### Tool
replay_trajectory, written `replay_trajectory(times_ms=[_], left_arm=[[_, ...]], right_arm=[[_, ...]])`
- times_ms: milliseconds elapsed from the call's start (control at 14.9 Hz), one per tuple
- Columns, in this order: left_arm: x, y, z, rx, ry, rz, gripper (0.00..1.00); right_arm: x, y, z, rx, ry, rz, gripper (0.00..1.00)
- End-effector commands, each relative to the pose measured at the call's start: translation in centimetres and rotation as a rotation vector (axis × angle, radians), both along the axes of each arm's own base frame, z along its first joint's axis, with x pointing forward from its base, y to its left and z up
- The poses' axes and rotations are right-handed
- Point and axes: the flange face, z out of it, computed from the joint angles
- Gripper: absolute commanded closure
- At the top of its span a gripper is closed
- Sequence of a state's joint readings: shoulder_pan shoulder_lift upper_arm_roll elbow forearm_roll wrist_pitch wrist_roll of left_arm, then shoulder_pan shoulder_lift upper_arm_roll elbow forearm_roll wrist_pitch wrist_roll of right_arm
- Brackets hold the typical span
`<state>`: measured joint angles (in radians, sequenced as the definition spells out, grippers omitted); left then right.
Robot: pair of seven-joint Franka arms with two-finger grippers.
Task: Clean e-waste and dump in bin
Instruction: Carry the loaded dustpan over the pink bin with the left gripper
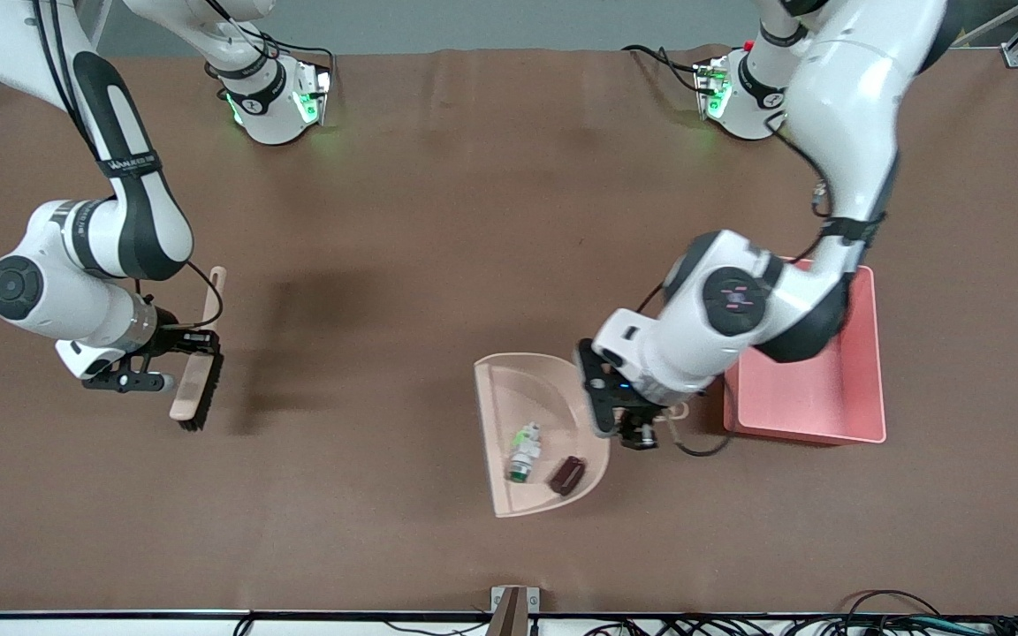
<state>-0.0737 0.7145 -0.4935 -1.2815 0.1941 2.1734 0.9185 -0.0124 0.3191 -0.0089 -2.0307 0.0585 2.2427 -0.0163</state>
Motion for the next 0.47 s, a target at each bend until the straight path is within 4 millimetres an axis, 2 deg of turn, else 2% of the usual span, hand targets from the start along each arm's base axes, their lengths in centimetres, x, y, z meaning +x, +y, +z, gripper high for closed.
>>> replay_trajectory(times_ms=[0,201,403], left_arm=[[-2.7,7.6,1.3,0.002,0.039,-0.057,1.0],[-5.3,15.4,0.5,0.098,0.134,-0.132,1.0],[-6.7,21.3,1.3,0.188,0.136,-0.232,1.0]], right_arm=[[-2.6,-1.2,-1.2,0.001,0.007,0.04,0.99],[-3.3,-2.1,-2.3,0.005,0.033,0.041,0.98],[-3.6,-2.9,-4.8,0.011,0.075,0.035,0.98]])
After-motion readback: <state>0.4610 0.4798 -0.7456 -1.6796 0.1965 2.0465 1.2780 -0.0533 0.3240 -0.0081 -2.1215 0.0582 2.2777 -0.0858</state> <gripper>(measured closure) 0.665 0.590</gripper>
